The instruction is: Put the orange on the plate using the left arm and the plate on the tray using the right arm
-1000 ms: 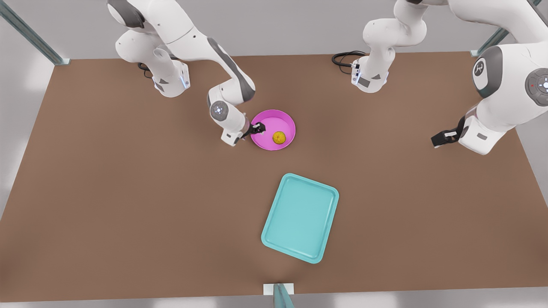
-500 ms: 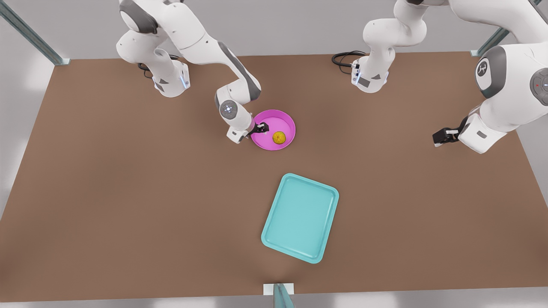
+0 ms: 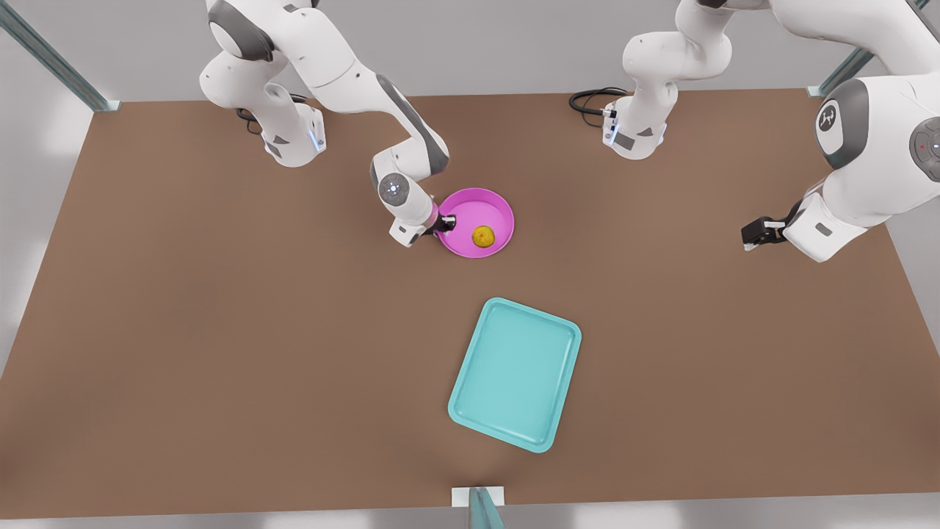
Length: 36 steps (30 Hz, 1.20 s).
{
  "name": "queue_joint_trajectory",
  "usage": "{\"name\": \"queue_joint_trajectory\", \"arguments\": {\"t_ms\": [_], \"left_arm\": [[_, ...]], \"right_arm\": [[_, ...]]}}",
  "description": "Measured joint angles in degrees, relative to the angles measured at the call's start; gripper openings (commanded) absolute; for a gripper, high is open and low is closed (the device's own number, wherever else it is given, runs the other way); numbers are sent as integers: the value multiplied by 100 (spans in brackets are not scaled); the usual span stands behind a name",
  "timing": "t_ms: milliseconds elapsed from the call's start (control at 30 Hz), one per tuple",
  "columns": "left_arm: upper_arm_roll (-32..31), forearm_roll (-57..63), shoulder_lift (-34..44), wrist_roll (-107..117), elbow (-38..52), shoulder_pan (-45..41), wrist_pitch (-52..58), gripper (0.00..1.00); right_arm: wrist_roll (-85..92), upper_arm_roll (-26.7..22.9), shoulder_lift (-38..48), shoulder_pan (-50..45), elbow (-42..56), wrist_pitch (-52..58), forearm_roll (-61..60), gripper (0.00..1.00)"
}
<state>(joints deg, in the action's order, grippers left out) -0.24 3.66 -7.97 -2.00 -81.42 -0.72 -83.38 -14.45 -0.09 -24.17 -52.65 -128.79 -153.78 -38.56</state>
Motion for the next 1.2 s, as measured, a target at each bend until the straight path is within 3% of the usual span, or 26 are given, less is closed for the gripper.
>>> {"name": "queue_joint_trajectory", "arguments": {"t_ms": [367,933,1200], "left_arm": [[5,0,-7,-130,-8,12,5,100],[13,0,-12,-223,-8,19,-8,100],[15,-3,-33,-244,-4,18,-20,100]], "right_arm": [[-11,2,-23,2,60,0,-26,22],[55,-2,261,182,254,54,-31,21],[140,1,128,1143,1283,302,-24,21]]}}
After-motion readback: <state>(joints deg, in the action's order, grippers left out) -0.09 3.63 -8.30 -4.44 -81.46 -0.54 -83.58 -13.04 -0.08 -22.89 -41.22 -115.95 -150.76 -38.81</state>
